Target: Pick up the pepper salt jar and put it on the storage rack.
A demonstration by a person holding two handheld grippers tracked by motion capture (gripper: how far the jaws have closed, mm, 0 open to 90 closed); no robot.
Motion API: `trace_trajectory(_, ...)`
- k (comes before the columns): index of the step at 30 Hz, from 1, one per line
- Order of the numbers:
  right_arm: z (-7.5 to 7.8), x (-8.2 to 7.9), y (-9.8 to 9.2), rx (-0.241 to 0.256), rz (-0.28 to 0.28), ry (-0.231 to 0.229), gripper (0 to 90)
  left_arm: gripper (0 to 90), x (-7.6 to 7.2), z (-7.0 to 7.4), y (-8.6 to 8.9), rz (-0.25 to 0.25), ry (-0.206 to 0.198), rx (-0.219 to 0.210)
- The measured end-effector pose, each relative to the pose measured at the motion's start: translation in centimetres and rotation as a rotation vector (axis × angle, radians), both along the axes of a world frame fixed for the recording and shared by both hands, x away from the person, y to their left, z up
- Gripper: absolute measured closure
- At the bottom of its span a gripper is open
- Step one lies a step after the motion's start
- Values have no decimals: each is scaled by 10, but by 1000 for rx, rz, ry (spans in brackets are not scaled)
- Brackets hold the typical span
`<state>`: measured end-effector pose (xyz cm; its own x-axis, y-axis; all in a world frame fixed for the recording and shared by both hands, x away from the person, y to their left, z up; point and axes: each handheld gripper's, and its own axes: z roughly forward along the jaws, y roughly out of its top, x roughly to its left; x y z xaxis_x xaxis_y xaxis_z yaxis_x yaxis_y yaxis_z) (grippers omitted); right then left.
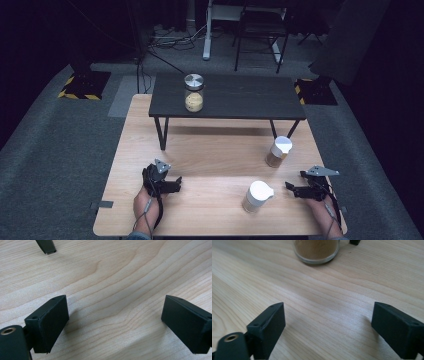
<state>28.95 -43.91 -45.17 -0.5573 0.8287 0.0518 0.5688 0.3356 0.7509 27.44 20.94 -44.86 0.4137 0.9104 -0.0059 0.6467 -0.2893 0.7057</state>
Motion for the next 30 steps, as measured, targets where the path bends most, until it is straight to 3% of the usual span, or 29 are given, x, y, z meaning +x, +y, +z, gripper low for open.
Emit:
trace_trajectory(3, -1, -2, -3, 27, -10, -1, 102, 76, -1, 0, 0, 3, 0, 2)
trace_trajectory(13, 6, -18, -10, 69, -6, -76, 94, 75, -1, 0, 0, 2, -1, 3)
trace_trajectory(17, 12, -29, -13, 109, -7, -131, 94, 75, -2, 0, 0, 4, -2, 1)
trace_trajectory(23, 21, -39, -13, 132, 4, -177, 94, 75, -2, 0, -1, 6, -1, 1)
trace_trajectory(30, 33, -51, -7, 125, 23, -233, 95, 75, -2, 0, -1, 5, -1, 2)
